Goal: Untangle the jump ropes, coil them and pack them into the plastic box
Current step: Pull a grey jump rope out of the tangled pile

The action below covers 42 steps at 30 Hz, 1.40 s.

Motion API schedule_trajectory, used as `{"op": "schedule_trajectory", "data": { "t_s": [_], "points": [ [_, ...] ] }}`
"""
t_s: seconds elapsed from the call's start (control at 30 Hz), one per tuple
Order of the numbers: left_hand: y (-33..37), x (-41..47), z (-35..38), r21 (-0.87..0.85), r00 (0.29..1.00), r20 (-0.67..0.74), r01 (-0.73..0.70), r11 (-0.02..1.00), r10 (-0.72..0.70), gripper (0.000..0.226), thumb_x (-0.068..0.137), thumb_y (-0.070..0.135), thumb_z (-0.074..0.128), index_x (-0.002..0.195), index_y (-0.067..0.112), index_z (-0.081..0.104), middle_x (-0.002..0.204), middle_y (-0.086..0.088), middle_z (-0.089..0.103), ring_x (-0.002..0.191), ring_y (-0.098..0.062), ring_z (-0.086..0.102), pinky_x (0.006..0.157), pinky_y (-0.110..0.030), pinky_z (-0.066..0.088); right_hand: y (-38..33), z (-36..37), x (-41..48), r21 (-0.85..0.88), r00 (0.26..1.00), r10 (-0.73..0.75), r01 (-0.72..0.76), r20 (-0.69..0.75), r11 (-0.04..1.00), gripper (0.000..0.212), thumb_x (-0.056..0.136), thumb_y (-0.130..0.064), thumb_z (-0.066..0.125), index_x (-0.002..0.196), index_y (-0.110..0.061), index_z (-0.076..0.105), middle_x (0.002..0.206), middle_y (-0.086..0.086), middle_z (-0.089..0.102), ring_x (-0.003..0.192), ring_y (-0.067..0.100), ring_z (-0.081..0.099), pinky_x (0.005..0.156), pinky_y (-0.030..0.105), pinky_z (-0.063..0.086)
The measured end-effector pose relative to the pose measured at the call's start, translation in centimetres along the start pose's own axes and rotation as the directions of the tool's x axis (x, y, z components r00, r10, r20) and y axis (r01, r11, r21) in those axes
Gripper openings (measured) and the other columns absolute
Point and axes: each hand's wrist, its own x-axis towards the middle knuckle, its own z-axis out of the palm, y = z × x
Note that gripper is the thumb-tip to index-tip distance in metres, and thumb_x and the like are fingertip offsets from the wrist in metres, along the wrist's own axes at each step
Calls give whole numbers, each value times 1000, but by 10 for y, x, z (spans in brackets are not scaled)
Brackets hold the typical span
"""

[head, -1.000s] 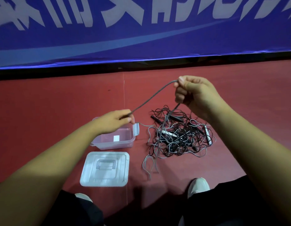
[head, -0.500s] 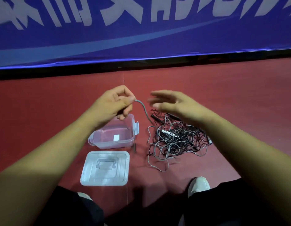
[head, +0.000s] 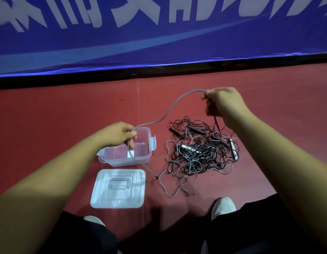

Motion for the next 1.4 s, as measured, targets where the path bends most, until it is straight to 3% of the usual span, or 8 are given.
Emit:
{"op": "schedule_trajectory", "data": {
  "t_s": [0.13, 0.23, 0.47, 0.77, 0.97, 1.07, 1.17, 1.4],
  "points": [
    [32, -9, -1, -296, 984, -115, -164, 941, 135, 19, 103, 21, 49, 97, 3, 53, 63, -10, 64, 68, -27, 67, 77, -38, 55, 13, 1, -3, -639, 987, 106, -1, 125, 769, 38, 93, -24, 66, 122, -1, 62, 114, 17, 68, 100, 26, 66, 88, 38, 52],
    [56, -18, 3, -373, 969, -103, -248, 894, 226, 24, 104, 18, 46, 98, -2, 57, 57, -9, 50, 56, -24, 59, 66, -33, 56, 11, 19, -18, -661, 951, -25, 232, 307, 714, 72, 85, -24, 75, 148, -10, 40, 148, 9, 48, 132, 22, 50, 111, 33, 38],
    [63, -21, 7, -369, 955, -69, -293, 882, 289, 17, 97, 20, 58, 90, 5, 66, 58, -8, 55, 57, -18, 59, 64, -20, 48, 11, 58, -46, -193, 783, -102, 274, 613, 942, 18, 96, -19, 63, 88, -4, 67, 70, 17, 64, 58, 10, 57, 55, 19, 42],
    [-10, 8, 3, 248, 998, 47, 31, 968, -44, 16, 93, 24, 64, 84, 13, 71, 69, 3, 65, 71, -19, 55, 68, -31, 43, -14, 23, -24, 316, 948, -129, 32, 291, 948, 18, 98, -10, 51, 81, -7, 57, 55, -1, 44, 54, 18, 48, 56, 29, 43],
    [-5, 7, 3, 47, 993, -93, -70, 996, 75, 24, 101, 21, 55, 83, 15, 68, 83, 3, 75, 67, 3, 61, 74, -25, 45, 7, 0, -1, -295, 996, -79, 63, -45, 953, 23, 96, -16, 57, 85, 0, 68, 69, 8, 65, 62, 24, 65, 68, 38, 54],
    [19, 1, 7, -111, 980, -59, -197, 974, 191, 23, 103, 21, 51, 88, 13, 67, 85, -2, 76, 80, -6, 67, 86, -33, 52, 14, 6, -3, -701, 995, -21, 83, 96, 708, 44, 85, -28, 71, 120, -1, 63, 114, 18, 68, 104, 33, 65, 95, 45, 52],
    [39, -8, 13, -274, 957, 46, -263, 925, 286, 23, 102, 24, 49, 97, 11, 67, 85, -5, 74, 88, -16, 68, 90, -33, 54, 16, 28, -21, -651, 896, -85, 380, 436, 657, 84, 84, -33, 76, 153, -17, 30, 154, 7, 39, 132, 22, 47, 112, 26, 32],
    [47, -16, 14, -424, 947, 60, -261, 867, 315, 32, 99, 26, 47, 107, 1, 65, 79, -3, 69, 79, -14, 62, 79, -24, 51, 25, 54, -35, -400, 774, -121, 447, 622, 800, 18, 97, -23, 61, 85, -11, 69, 79, 12, 73, 64, 20, 65, 61, 28, 51]
  ]
}}
